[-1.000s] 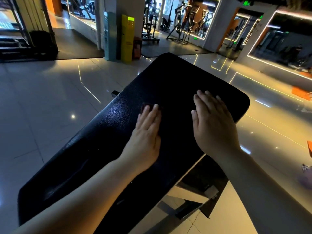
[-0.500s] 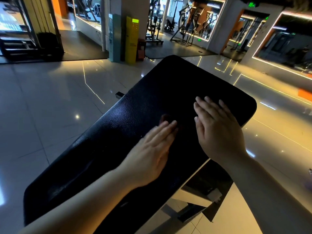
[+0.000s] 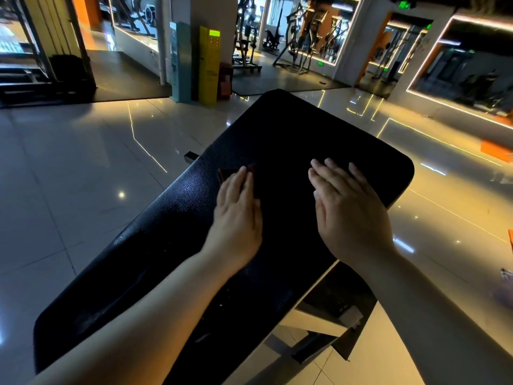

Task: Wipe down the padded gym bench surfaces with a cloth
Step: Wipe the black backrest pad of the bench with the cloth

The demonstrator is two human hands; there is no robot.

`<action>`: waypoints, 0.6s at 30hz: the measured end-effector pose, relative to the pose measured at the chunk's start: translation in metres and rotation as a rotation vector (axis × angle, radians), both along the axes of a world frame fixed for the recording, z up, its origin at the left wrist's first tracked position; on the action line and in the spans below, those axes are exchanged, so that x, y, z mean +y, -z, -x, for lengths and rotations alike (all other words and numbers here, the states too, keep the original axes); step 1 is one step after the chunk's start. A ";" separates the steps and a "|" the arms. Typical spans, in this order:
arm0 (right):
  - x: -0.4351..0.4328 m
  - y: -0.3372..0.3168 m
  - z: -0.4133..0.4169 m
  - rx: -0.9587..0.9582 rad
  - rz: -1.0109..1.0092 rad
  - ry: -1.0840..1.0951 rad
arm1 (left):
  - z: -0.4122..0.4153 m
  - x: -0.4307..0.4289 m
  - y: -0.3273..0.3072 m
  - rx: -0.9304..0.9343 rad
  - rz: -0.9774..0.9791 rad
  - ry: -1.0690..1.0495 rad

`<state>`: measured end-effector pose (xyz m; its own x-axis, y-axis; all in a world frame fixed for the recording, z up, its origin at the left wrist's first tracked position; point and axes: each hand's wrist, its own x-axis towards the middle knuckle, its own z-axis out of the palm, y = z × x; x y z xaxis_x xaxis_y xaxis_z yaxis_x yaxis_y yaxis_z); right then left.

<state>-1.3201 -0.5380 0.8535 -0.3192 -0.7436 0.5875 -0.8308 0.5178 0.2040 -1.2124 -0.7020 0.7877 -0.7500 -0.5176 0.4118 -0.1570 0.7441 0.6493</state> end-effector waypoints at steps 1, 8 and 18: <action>0.000 0.000 0.000 0.003 -0.005 0.012 | -0.003 0.016 -0.003 0.031 0.026 0.062; 0.000 0.001 0.000 -0.008 -0.007 0.028 | -0.005 0.001 0.005 0.060 0.179 0.138; -0.001 0.001 -0.002 -0.016 -0.014 0.046 | -0.019 -0.004 0.002 -0.054 0.300 0.120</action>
